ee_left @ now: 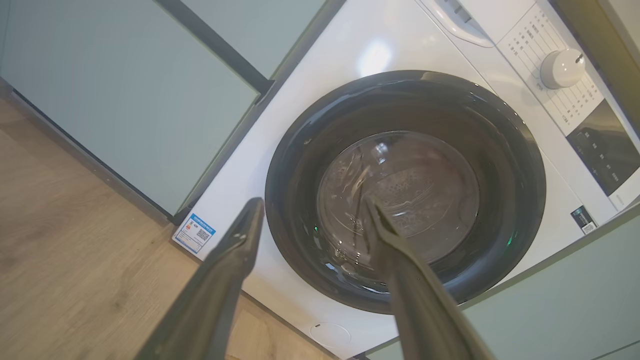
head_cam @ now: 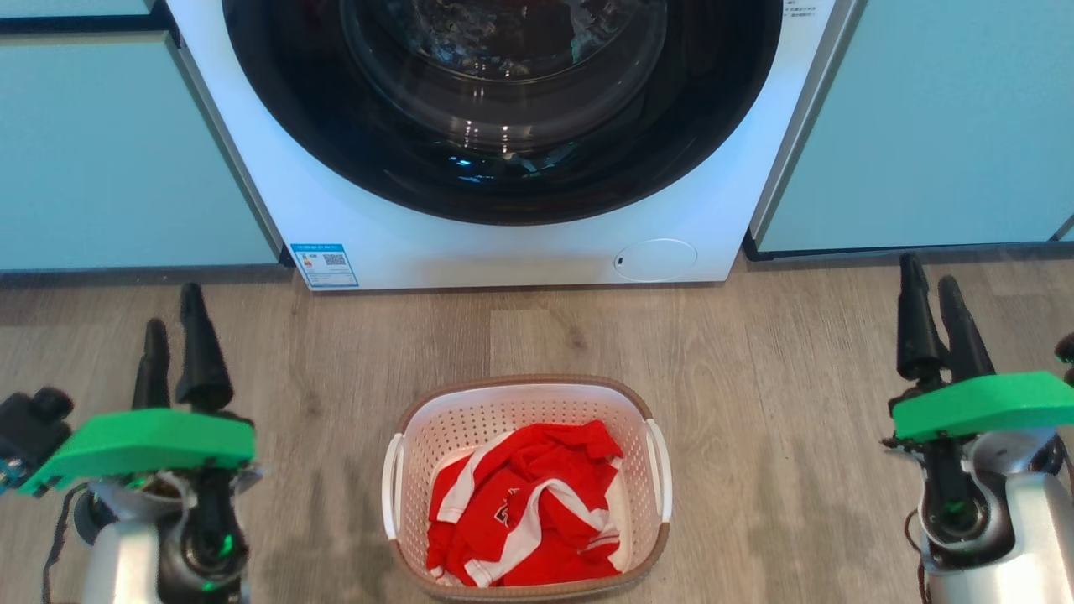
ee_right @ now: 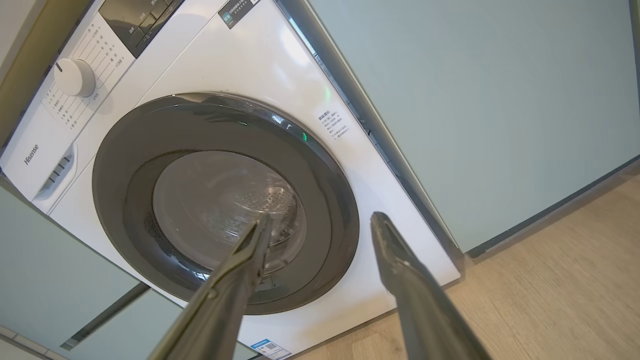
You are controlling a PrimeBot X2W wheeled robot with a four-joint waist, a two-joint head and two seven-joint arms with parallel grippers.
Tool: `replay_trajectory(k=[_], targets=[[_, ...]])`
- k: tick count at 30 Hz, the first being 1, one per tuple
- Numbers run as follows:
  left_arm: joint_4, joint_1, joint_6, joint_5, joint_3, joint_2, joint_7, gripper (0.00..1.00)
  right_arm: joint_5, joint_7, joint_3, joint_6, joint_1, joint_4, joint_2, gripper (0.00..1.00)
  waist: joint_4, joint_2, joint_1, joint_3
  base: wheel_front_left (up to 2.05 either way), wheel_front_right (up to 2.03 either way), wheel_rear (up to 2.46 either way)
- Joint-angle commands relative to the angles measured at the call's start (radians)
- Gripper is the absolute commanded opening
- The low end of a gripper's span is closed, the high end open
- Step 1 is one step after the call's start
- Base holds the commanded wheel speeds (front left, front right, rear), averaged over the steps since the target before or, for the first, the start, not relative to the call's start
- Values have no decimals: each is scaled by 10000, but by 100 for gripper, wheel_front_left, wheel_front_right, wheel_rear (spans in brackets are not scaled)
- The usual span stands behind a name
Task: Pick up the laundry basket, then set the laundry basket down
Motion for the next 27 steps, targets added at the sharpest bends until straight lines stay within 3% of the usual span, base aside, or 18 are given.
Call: replay_trajectory(k=[1, 7, 9, 10, 15, 22, 27], targets=[[-631, -600, 217, 650, -31, 127, -144, 100, -611, -171, 264, -8, -677, -605, -86, 100, 14, -1, 0, 6, 0, 0, 0], [-1029, -664, 1240, 1898, -850, 628, -320, 100, -1776, -347, 612, -8, -792, -980, -92, 100, 42, -1, 0, 8, 0, 0, 0], [-1099, -691, 1715, 2283, -1246, 898, -377, 100, -2180, -405, 752, -9, -824, -1083, -94, 100, 43, -1, 0, 10, 0, 0, 0], [-1076, -716, 2219, 2642, -1720, 1208, -436, 100, -2579, -463, 877, -9, -835, -1156, -97, 100, 38, -1, 0, 9, 0, 0, 0], [-752, -840, 3415, 3290, -3045, 1970, -582, 100, -3564, -610, 1244, -10, -837, -1163, -102, 100, 7, -1, 0, -8, 0, 0, 0], [-238, -1158, 4060, 3644, -4532, 2576, -788, 100, -4714, -814, 1799, -10, -791, -779, -109, 100, -31, -1, 0, -30, 0, 0, 0], [-125, -1304, 4155, 3869, -5018, 2717, -905, 100, -5223, -931, 2020, -11, -811, -609, -113, 100, -37, -1, 0, -24, 0, 0, 0]])
